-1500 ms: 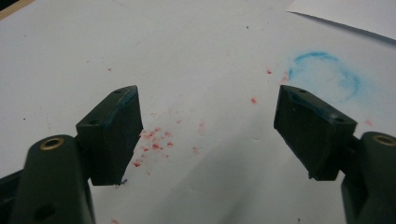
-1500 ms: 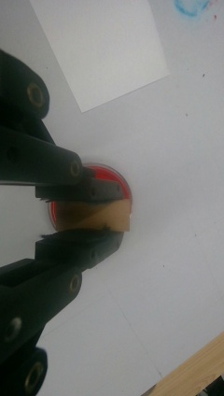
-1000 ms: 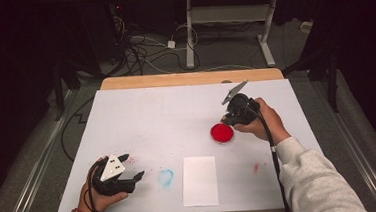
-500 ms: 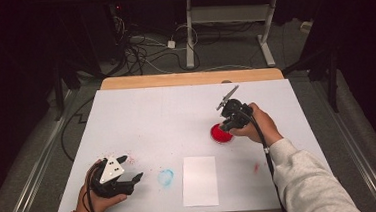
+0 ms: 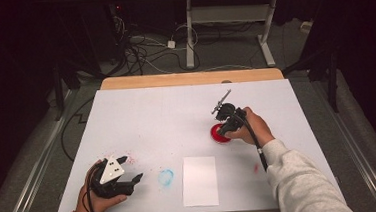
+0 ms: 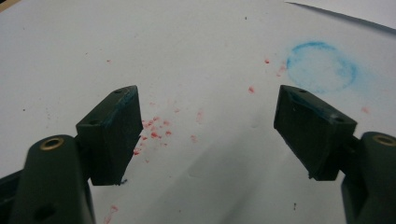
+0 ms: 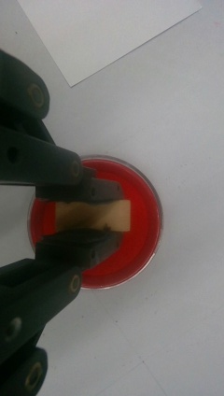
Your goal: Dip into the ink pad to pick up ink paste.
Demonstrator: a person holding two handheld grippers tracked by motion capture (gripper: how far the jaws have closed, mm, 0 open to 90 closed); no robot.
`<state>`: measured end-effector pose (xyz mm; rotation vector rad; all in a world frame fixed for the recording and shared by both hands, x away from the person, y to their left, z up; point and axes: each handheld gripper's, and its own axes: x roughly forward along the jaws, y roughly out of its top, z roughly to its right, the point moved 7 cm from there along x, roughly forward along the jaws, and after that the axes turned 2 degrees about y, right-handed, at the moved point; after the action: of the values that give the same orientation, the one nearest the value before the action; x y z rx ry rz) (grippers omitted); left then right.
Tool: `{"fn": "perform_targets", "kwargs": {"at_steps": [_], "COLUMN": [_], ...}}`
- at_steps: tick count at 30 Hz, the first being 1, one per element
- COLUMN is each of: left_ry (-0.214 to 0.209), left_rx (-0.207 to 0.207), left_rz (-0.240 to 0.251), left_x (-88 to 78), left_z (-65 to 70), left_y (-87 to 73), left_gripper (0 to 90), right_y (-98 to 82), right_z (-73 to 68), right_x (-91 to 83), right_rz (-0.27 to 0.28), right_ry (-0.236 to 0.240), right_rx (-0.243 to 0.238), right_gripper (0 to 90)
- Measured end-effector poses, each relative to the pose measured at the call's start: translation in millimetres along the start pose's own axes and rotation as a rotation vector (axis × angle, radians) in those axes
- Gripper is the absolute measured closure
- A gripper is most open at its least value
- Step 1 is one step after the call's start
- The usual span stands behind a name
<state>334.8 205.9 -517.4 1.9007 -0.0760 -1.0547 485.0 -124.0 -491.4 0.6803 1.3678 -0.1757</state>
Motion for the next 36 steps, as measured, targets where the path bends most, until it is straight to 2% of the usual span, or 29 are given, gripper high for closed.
{"fn": "perform_targets", "kwargs": {"at_steps": [6,10,22,30,33,34,36], "left_ry": [-0.014,-0.008,-0.003,0.0,0.002,0.006,0.004], "left_rx": [0.005,0.003,-0.009,-0.012,-0.018,-0.019,-0.024], "left_rz": [0.02,0.015,0.012,0.01,0.012,0.011,0.014], "left_x": [-1.6,-1.2,-0.6,-1.2,-1.6,-1.6,-1.7], "left_z": [2.2,1.7,0.7,0.7,-0.1,-0.5,-1.0], "left_y": [2.0,1.6,1.0,0.6,0.5,0.5,0.6], "left_gripper": [22.6,22.5,22.5,22.5,22.5,22.5,22.5], "right_y": [-1.7,-2.5,-1.9,-3.0,-3.2,-3.2,-2.2], "right_z": [-0.2,0.0,-2.5,-2.4,-2.7,-2.4,-1.5], "right_x": [1.1,1.4,1.7,1.7,0.4,-0.3,-7.9], "right_rz": [0.027,0.039,0.024,0.041,0.044,0.046,0.079], "right_ry": [0.003,0.004,-0.019,-0.03,-0.027,-0.029,-0.026], "right_rx": [0.012,0.012,0.004,0.002,0.017,0.009,0.033], "right_gripper": [76.6,76.6,76.6,76.5,76.5,76.5,76.5]}}
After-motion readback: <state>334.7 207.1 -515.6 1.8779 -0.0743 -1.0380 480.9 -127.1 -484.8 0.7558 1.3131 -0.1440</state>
